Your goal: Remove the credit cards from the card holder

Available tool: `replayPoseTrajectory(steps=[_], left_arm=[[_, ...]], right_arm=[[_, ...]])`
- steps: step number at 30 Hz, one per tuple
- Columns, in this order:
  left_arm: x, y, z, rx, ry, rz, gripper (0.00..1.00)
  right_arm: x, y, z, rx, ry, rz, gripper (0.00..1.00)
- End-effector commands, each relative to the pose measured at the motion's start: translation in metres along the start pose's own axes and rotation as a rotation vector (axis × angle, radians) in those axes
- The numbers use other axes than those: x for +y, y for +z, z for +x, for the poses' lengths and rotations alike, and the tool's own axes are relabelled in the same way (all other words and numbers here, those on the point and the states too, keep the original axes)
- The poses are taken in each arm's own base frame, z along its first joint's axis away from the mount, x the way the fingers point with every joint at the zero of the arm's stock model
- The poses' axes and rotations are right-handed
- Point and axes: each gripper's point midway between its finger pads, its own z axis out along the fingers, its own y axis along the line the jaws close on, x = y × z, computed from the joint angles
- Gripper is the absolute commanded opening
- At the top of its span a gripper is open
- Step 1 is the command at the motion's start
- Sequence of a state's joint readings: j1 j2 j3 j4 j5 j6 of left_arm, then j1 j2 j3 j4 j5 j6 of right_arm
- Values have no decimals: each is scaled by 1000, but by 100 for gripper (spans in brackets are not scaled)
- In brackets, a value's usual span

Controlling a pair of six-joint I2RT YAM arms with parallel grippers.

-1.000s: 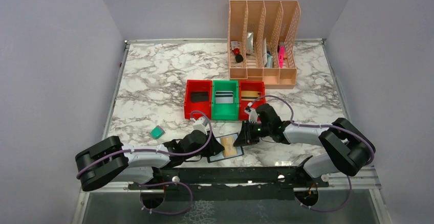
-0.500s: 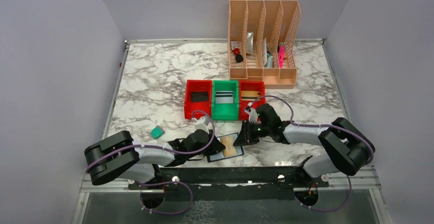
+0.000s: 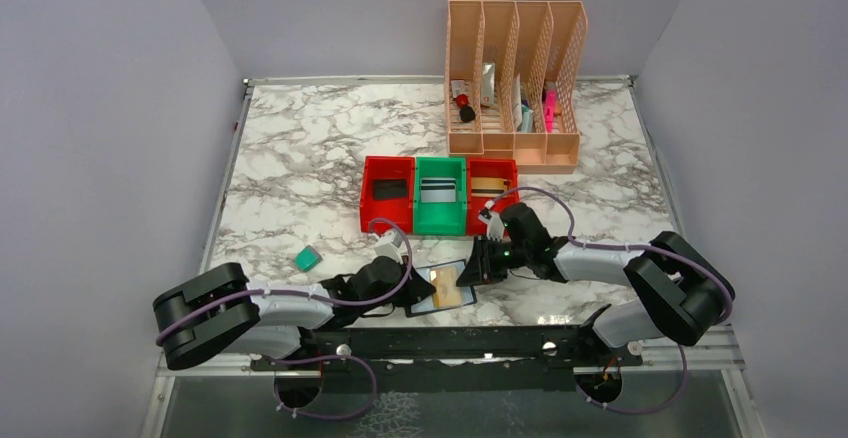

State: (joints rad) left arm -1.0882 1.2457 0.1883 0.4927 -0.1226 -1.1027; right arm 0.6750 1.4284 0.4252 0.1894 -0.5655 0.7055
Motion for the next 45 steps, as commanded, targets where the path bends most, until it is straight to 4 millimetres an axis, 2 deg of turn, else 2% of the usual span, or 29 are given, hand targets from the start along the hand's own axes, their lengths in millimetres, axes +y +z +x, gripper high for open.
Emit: replayPoseTrajectory(steps=[1, 8, 12, 18, 23, 29, 35, 37, 39, 42, 45], left_arm=[[14, -8, 1, -17, 19, -20, 0], [23, -14, 0, -16, 47, -67, 0], [24, -16, -2, -11, 76, -99, 0], [14, -14, -4, -4, 90, -70, 0], [10, -13, -5, -3, 91, -62, 0], [8, -13, -4, 0, 89, -55, 0], [9, -15, -5, -4, 89, -59, 0], [9, -16, -6, -8, 87, -59, 5], [9, -17, -6, -10, 82, -55, 14], [7, -17, -5, -10, 72, -39, 23], [3, -17, -4, -9, 53, -15, 26]], right_arm=[[-19, -3, 11, 10, 4, 88, 24], [-14, -7, 6, -5, -9, 91, 24], [1, -15, -7, -59, -55, 57, 25], [46, -29, -21, -108, -132, -95, 26], [57, -16, -15, -54, -150, -112, 30], [44, 9, -3, 8, -144, -35, 33], [13, 19, 5, 31, -99, 80, 35], [5, 21, 10, 47, -81, 104, 35], [-2, 22, 15, 53, -62, 119, 35], [-6, 23, 18, 48, -41, 123, 32], [-8, 24, 20, 52, -30, 124, 29]])
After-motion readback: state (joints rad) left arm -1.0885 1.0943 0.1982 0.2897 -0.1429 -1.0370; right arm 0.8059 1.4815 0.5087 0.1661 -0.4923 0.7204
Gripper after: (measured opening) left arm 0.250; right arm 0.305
